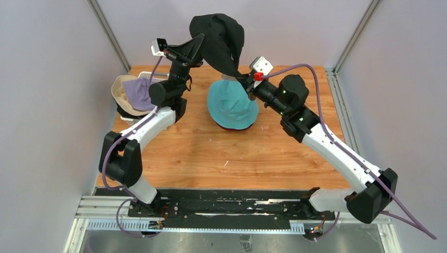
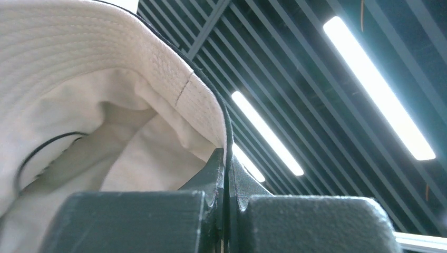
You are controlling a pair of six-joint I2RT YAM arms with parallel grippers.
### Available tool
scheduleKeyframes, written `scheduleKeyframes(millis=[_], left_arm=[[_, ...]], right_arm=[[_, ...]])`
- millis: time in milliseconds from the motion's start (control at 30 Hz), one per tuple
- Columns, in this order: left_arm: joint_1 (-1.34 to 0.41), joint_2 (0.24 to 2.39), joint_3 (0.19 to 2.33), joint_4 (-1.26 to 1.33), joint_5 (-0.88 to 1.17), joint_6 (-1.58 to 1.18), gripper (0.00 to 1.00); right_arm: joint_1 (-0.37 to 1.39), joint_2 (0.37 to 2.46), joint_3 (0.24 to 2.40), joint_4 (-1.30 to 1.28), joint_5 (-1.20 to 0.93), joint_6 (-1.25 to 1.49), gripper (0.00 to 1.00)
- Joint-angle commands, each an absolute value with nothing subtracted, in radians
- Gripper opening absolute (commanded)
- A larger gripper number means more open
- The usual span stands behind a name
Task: Stack the hats
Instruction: Stack the hat on the hat.
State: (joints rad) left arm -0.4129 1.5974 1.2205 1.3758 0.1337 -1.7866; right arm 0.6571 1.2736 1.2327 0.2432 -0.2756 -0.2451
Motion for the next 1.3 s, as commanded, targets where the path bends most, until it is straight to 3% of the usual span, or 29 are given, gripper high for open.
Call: scheduleKeyframes(millis=[0,367,700,1067,1267], left_arm=[[-0.395,1.558,1.182,1.387,0.140,-1.773,0.00],[-0.362,1.528,1.081,1.340,0.130,-1.769,0.00],[-0.323,1.457,0.975,1.233,0.131,-1.748,0.00],[-0.292,1.301,0.954,0.889,0.169,-1.626,0.00],[-0.272,1.200,0.942,0.699,0.163,-1.545,0.00]], right_arm=[[0.693,1.234,1.227,0.309,-0.047,-0.384,0.01],[0.776,1.246,1.168,0.547,0.287,-0.683,0.01],[0.791,1.336,1.210,0.743,0.396,-0.934,0.01],[0.811,1.632,1.318,1.261,0.552,-1.503,0.01],[0.802,1.679,1.354,1.317,0.586,-1.567,0.00]])
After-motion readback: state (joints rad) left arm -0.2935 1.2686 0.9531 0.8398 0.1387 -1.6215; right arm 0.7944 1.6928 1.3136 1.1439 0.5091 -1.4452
